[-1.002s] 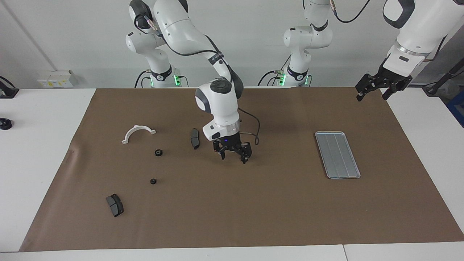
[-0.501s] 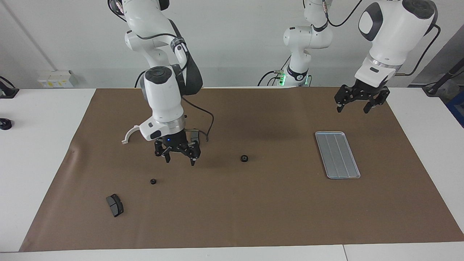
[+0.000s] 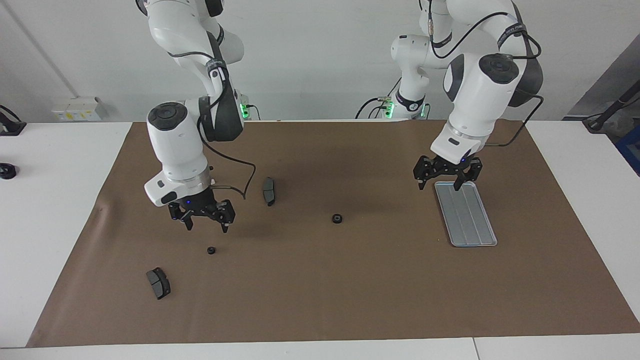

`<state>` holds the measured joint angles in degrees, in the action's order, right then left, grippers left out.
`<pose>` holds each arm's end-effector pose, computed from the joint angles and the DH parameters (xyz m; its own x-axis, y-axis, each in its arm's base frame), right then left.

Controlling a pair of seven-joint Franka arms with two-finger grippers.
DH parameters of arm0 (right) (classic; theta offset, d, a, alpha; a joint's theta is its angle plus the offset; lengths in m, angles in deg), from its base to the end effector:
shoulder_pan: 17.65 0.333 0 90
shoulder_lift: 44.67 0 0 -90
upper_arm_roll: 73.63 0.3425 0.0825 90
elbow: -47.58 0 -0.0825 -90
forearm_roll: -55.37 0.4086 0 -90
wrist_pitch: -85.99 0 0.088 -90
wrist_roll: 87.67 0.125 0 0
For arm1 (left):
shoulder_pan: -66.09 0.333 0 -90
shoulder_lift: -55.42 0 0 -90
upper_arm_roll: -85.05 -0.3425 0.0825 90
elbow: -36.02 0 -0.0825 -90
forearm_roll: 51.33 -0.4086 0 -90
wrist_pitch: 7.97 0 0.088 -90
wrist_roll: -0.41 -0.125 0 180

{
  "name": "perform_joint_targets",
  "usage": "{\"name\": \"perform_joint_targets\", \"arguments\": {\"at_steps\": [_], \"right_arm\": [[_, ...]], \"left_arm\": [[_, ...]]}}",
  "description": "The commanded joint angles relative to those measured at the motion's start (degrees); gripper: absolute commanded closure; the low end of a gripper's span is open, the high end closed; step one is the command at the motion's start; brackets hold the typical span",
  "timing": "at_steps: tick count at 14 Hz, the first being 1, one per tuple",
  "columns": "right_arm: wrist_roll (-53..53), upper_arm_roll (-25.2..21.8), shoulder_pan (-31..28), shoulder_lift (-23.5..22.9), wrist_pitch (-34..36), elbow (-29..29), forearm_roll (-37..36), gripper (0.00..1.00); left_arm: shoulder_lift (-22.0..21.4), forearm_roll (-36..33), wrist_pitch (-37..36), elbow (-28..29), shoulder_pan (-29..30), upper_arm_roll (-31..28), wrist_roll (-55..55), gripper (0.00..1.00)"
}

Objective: Pick bearing gear from pile to tray

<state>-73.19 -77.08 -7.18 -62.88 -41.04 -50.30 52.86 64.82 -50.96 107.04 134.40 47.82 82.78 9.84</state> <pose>0.6933 0.0871 0.4214 0.9752 -0.0993 0.1978 -0.1031 -0.9946 0.0090 0.6287 -0.1823 0.4984 0.9860 -0.1109 0.1243 -0.1142 -0.9932 0.0203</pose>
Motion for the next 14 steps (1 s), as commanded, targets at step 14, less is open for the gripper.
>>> {"name": "perform_joint_targets", "arguments": {"at_steps": [14], "right_arm": [[-10.0, 1.43, -2.56, 5.37, -4.98, -19.96, 0.4, 0.0]], "left_arm": [[14.76, 0.51, 23.5, 0.6, -11.61, -0.8, 9.29, 0.0]]}}
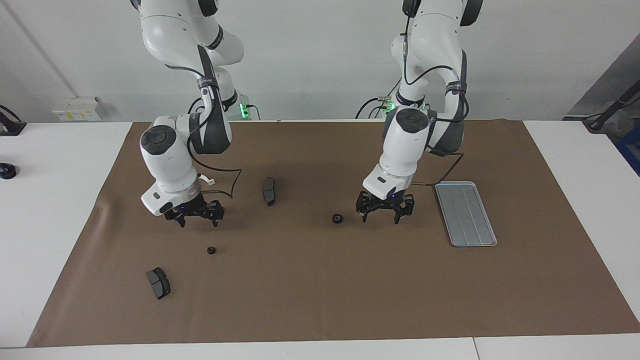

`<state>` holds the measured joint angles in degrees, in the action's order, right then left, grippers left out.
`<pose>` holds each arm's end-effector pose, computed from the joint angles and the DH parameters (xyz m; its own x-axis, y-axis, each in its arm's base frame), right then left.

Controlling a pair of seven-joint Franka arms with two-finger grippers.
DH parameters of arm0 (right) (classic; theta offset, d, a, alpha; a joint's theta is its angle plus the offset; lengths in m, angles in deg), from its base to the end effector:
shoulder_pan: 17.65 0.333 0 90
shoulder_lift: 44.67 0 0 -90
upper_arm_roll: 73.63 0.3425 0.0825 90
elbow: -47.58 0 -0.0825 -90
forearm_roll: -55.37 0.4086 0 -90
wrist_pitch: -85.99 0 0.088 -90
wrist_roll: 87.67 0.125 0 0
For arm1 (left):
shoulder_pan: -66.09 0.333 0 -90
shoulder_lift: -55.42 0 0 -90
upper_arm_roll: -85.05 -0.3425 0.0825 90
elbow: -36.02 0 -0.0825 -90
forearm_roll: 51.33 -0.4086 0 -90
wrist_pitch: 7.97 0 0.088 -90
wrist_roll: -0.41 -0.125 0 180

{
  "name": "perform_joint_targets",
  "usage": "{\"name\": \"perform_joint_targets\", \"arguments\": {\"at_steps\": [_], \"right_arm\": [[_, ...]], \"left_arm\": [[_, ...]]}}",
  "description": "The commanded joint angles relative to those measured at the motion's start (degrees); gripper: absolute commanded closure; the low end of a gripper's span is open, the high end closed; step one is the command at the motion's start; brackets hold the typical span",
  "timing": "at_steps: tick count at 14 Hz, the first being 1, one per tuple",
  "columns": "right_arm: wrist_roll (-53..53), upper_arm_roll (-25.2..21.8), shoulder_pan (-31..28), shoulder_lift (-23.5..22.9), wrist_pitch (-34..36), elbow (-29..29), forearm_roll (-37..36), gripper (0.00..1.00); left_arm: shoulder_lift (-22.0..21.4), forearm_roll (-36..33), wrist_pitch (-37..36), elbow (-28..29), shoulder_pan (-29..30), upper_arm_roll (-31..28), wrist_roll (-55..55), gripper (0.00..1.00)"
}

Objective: Pick bearing gear from pile to tray

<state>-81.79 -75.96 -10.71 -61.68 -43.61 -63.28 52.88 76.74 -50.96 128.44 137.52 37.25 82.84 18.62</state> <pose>0.6420 0.0511 0.3286 0.9994 0.0077 0.0342 0.0062 -0.9991 0.0429 0.6285 -0.3180 0.3693 0.9646 -0.1354 0.2262 -0.1537 -0.9860 0.0654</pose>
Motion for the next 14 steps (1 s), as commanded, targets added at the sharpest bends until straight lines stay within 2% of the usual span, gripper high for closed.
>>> {"name": "perform_joint_targets", "arguments": {"at_steps": [1, 4, 8, 10, 11, 12, 14], "right_arm": [[-1.31, 0.4, 0.89, 4.35, -2.93, -7.7, 0.38, 0.0], [-1.4, 0.31, 2.46, 5.23, -4.25, -10.24, 0.38, 0.0], [-3.24, 0.31, 1.68, 5.06, -10.49, -13.5, 0.38, 0.0], [-3.24, 0.31, 1.42, 4.62, -10.85, -13.51, 0.38, 0.09], [-3.24, 0.31, 1.16, 4.44, -11.11, -13.51, 0.38, 0.14], [-3.16, 0.31, 0.98, 4.44, -11.02, -13.59, 0.38, 0.19], [-3.33, 0.31, 0.8, 4.53, -10.94, -13.77, 0.38, 0.29]], "left_arm": [[3.81, 0.51, 2.1, -3.4, -1.3, -0.86, 0.51, 0.0], [5.13, 0.51, 4.64, -2.97, -2.7, -0.86, 0.42, 0.0], [6.63, 0.34, 7.55, -1.83, -2.97, -0.86, 0.07, 0.0], [6.63, 0.34, 9.3, -0.52, -3.06, -0.86, -0.02, 0.02], [6.63, 0.42, 9.4, -0.08, -3.06, -0.86, -0.02, 0.08], [6.46, 0.51, 9.66, 0.54, -3.06, -0.78, -0.11, 0.24], [6.28, 0.51, 11.06, 1.51, -3.24, -0.69, 0.33, 0.29]]}}
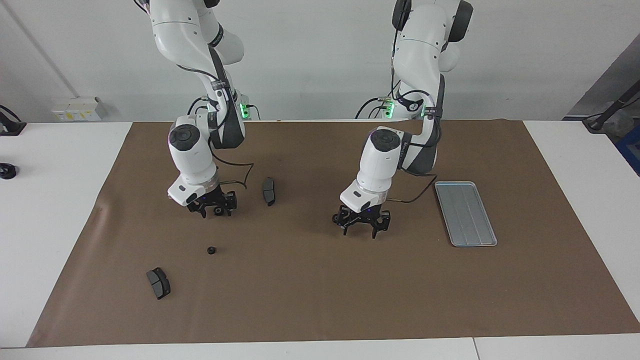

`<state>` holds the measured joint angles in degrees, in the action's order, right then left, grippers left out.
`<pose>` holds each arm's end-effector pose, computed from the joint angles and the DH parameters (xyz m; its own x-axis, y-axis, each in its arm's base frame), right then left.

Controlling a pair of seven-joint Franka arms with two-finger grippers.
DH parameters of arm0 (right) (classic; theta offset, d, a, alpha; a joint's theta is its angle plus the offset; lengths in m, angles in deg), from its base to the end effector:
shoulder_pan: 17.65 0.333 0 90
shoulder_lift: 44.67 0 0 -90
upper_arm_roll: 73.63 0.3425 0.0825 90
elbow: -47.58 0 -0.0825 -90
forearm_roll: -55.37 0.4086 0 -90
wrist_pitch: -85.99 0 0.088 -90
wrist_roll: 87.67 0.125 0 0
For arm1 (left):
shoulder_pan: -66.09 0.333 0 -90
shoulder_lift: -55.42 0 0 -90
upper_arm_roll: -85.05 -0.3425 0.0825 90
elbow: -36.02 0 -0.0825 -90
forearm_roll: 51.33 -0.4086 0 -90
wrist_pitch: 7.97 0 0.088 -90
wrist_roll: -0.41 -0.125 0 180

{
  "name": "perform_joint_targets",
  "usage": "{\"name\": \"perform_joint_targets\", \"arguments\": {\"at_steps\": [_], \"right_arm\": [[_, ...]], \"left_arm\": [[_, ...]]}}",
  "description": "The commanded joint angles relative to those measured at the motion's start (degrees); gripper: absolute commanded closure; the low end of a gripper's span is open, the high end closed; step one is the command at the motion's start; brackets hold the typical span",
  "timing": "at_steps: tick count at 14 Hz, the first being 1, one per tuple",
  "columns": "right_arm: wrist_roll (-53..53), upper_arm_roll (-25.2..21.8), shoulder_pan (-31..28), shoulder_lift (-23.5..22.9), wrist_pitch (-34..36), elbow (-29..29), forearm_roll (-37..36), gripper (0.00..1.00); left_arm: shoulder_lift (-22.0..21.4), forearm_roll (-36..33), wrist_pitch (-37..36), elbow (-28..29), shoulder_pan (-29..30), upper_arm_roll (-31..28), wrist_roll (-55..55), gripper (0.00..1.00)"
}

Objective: Pick bearing gear from pile to tray

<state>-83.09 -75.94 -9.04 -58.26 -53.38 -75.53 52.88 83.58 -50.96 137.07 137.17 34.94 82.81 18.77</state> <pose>0.5911 0.0648 0.2851 0.9967 0.0644 0.0490 0.0627 -0.9974 0.0355 0.6301 -0.3512 0.3048 0.9501 -0.1694 0.2619 -0.1945 -0.9782 0.0727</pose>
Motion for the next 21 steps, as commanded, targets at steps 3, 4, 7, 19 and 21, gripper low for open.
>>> {"name": "perform_joint_targets", "arguments": {"at_steps": [3, 4, 7, 19, 21], "right_arm": [[-1.94, 0.37, -0.78, 1.37, -1.17, -2.65, 0.38, 0.31], [-1.94, 0.37, -0.78, 1.37, -1.17, -2.66, 0.38, 0.31], [-1.85, 0.37, -0.69, 1.54, -1.08, -3.01, 0.9, 0.31], [-1.86, 0.37, -0.52, 2.25, 2.79, -3.45, 1.17, 0.36], [-1.85, 0.37, -0.43, 2.33, 2.7, -3.45, 1.17, 0.36]], "left_arm": [[-0.56, 0.51, 6.3, 3.96, -1.01, -0.57, 0.27, 0.39], [-0.65, 0.51, 6.57, 4.23, -1.01, -0.39, 0.36, 0.39], [-0.65, 0.51, 6.66, 4.32, -1.01, -0.39, 0.36, 0.39], [-0.39, 4.55, 5.87, 1.86, -0.84, 0.14, 0.27, 0.38], [-0.39, 4.82, 5.87, 1.94, -1.01, 0.14, 0.27, 0.38]]}}
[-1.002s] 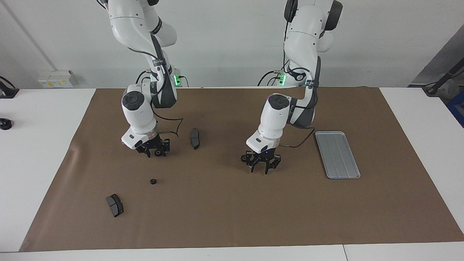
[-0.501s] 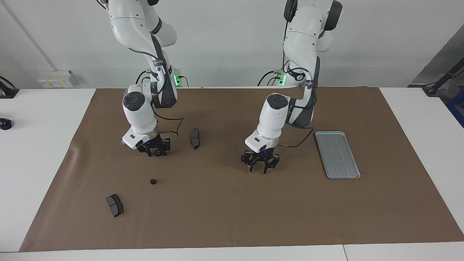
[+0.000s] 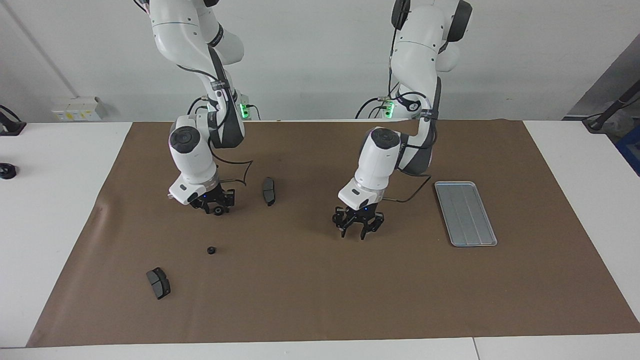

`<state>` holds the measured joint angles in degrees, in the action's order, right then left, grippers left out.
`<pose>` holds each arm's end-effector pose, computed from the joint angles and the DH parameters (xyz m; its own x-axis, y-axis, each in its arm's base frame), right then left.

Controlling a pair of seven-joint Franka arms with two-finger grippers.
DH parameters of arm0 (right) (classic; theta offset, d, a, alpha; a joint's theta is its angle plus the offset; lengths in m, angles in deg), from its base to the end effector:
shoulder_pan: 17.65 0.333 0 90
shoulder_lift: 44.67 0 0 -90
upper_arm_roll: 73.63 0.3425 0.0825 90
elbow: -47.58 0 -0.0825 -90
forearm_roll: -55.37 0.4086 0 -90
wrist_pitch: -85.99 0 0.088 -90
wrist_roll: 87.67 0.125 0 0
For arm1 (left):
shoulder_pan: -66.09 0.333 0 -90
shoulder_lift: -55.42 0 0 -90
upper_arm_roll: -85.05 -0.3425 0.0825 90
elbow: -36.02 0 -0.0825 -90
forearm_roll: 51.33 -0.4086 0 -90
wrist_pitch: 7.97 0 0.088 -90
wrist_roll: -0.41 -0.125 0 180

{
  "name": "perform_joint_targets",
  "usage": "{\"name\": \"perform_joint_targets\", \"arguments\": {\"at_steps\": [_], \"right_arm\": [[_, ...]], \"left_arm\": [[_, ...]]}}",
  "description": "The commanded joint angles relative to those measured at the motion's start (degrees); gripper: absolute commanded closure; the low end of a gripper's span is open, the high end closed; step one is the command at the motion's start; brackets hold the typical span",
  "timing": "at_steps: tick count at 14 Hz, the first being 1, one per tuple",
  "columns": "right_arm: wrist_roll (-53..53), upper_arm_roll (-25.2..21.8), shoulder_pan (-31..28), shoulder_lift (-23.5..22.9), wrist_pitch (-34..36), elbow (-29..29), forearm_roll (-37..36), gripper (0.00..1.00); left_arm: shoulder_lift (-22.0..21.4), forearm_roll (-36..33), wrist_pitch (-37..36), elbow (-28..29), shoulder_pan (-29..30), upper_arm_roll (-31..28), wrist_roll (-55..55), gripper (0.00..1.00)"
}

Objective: Pick bearing gear from pile to tray

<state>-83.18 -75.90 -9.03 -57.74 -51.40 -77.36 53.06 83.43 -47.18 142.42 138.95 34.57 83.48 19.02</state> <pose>0.5757 0.0633 0.2736 0.9980 0.0631 -0.0085 0.0633 -0.9973 0.0367 0.6243 -0.3607 0.3028 0.9463 -0.1168 0.3015 -0.1667 -0.9752 0.1457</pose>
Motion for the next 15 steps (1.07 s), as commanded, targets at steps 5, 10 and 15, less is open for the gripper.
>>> {"name": "perform_joint_targets", "arguments": {"at_steps": [5, 10, 15], "right_arm": [[-1.16, 0.33, -0.44, 1.73, 0.29, -1.53, 1.08, 0.96], [0.77, 0.33, -0.01, 1.64, 0.81, -0.22, 2.22, 1.0], [10.51, 2.35, 0.17, 2.87, 9.05, 8.65, 2.4, 1.0]], "left_arm": [[-0.41, 2.36, 0.52, 0.95, -1.0, 0.17, 0.2, 0.38], [-1.2, 3.06, -4.13, 1.92, -2.4, 1.23, 1.16, 0.38], [-2.87, 3.06, -7.39, 4.12, -5.56, 1.4, 8.1, 0.38]]}}
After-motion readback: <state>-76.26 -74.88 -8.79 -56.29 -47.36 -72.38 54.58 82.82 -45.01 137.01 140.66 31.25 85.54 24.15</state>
